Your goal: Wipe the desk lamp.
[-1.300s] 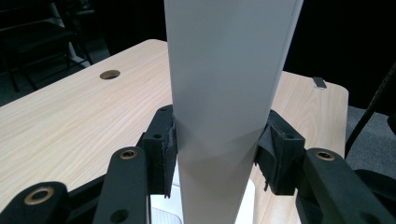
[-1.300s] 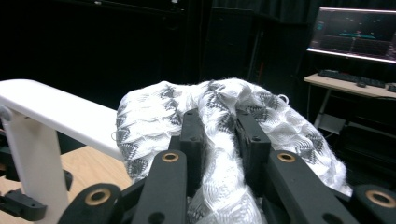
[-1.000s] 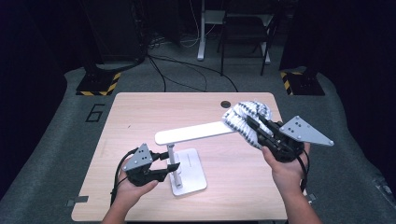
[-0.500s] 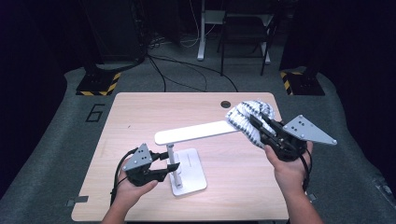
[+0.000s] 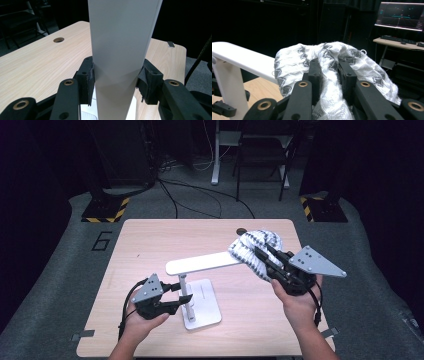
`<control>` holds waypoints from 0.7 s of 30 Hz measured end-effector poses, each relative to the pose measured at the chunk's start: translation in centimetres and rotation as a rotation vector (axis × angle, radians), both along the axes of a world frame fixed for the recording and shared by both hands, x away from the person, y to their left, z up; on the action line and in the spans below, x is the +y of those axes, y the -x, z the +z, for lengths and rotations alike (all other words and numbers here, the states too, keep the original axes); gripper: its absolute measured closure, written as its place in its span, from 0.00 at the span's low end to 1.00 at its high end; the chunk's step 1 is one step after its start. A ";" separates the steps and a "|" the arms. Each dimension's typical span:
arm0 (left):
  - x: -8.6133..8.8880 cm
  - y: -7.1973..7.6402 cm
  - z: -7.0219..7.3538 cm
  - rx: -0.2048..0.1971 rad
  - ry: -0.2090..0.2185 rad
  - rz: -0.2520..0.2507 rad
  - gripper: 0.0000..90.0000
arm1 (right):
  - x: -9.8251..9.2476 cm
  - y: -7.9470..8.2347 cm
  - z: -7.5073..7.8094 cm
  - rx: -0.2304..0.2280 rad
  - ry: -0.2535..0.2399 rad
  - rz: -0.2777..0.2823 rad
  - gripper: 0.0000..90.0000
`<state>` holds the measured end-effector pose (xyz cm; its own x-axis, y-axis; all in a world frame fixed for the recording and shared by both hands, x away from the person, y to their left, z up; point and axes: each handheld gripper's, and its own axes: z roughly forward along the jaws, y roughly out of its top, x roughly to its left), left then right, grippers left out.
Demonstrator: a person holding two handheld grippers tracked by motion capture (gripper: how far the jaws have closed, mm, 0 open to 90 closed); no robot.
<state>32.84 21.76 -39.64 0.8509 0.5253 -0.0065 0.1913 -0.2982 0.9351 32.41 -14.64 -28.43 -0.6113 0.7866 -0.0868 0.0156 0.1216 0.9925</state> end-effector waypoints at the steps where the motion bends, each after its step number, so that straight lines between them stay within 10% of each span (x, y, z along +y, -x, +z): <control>1: 0.0 0.0 0.0 0.002 -0.002 -0.002 0.59 | 0.1 0.0 0.0 -0.002 0.000 0.006 0.84; 21: 0.0 0.0 0.0 0.004 0.003 0.002 0.59 | 3.6 0.8 -0.1 -0.023 0.011 0.117 0.84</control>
<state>32.83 21.80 -39.64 0.8500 0.5266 -0.0116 0.1958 -0.2955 0.9351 31.61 -11.05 -28.49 -0.6971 0.7086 -0.1098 -0.0218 0.1321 0.9910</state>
